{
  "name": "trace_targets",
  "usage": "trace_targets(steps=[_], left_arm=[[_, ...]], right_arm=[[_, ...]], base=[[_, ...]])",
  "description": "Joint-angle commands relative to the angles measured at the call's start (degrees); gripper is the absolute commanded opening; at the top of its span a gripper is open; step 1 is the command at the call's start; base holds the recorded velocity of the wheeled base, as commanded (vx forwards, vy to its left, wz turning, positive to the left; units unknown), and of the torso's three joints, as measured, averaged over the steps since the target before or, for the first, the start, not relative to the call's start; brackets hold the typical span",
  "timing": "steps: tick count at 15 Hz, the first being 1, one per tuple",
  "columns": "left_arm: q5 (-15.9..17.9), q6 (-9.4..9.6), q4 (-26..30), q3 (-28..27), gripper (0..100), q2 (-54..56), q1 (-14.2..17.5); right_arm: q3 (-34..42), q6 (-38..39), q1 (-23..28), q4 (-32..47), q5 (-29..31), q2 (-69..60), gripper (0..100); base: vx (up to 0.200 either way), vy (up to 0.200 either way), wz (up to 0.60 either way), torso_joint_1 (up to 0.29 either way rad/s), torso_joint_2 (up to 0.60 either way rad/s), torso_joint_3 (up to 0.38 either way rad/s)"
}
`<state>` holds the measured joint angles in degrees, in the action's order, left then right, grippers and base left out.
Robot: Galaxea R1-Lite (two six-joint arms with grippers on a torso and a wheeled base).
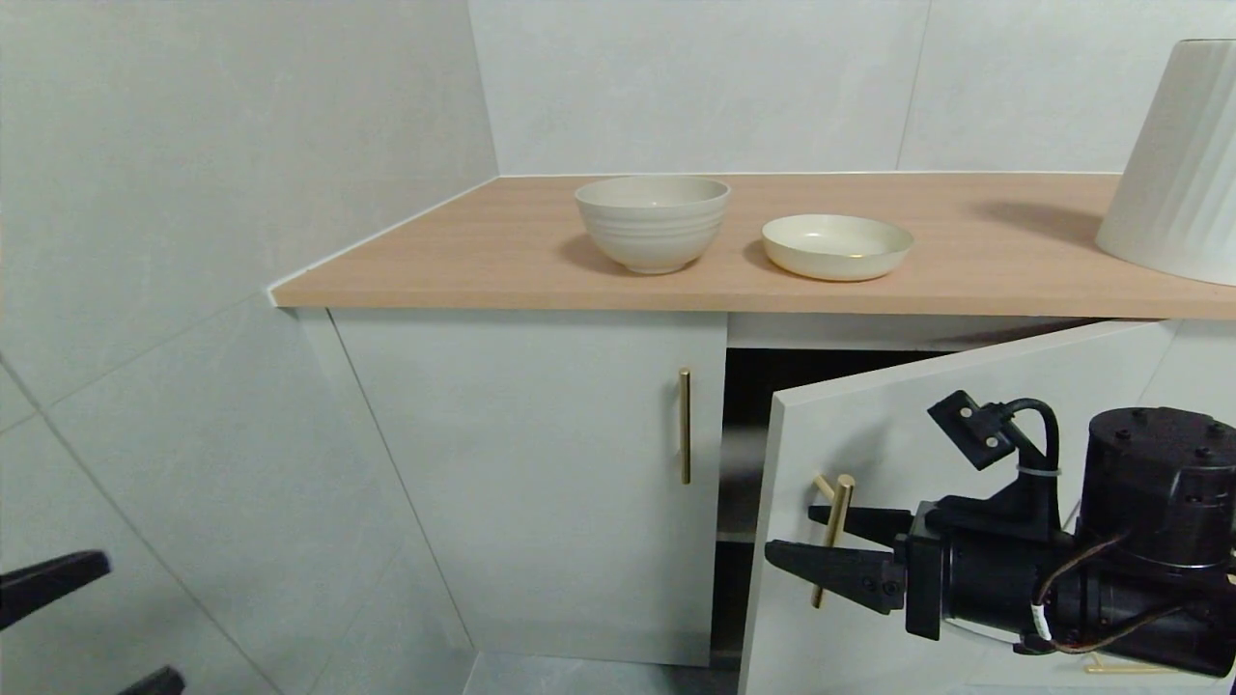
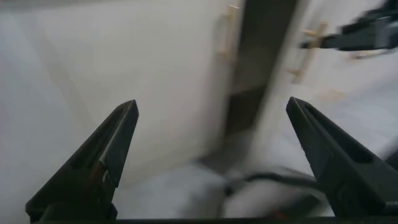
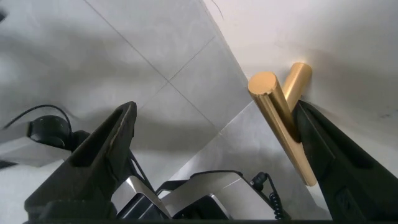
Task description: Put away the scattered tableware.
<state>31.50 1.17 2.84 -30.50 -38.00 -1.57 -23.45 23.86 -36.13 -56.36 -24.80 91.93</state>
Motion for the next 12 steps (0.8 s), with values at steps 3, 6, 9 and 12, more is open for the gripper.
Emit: trace_targets(steps=[3, 6, 9, 12], left_arm=[[5.1, -1.17, -11.2, -6.0, 100, -32.9, -13.0], [5.5, -5.04, -15.9, -4.7, 100, -42.2, -18.5], [5.1, -6.44, -27.2, -0.1, 100, -51.0, -22.9], [4.9, -10.4, -33.1, 1.1, 0, -53.3, -25.0]], right_arm=[[0.1, 0.0, -0.5, -0.1, -0.2, 0.0, 100], [0.3, 0.0, -1.9, -0.1, -0.3, -0.2, 100], [0.4, 0.0, -1.9, -0.1, -0.3, 0.6, 100], [0.4, 0.0, -1.9, -0.1, -0.3, 1.2, 100]], base=[[0.0, 0.0, 0.0, 0.0, 0.0, 0.0], [0.0, 0.0, 0.0, 0.0, 0.0, 0.0], [0.0, 0.0, 0.0, 0.0, 0.0, 0.0], [0.0, 0.0, 0.0, 0.0, 0.0, 0.0]])
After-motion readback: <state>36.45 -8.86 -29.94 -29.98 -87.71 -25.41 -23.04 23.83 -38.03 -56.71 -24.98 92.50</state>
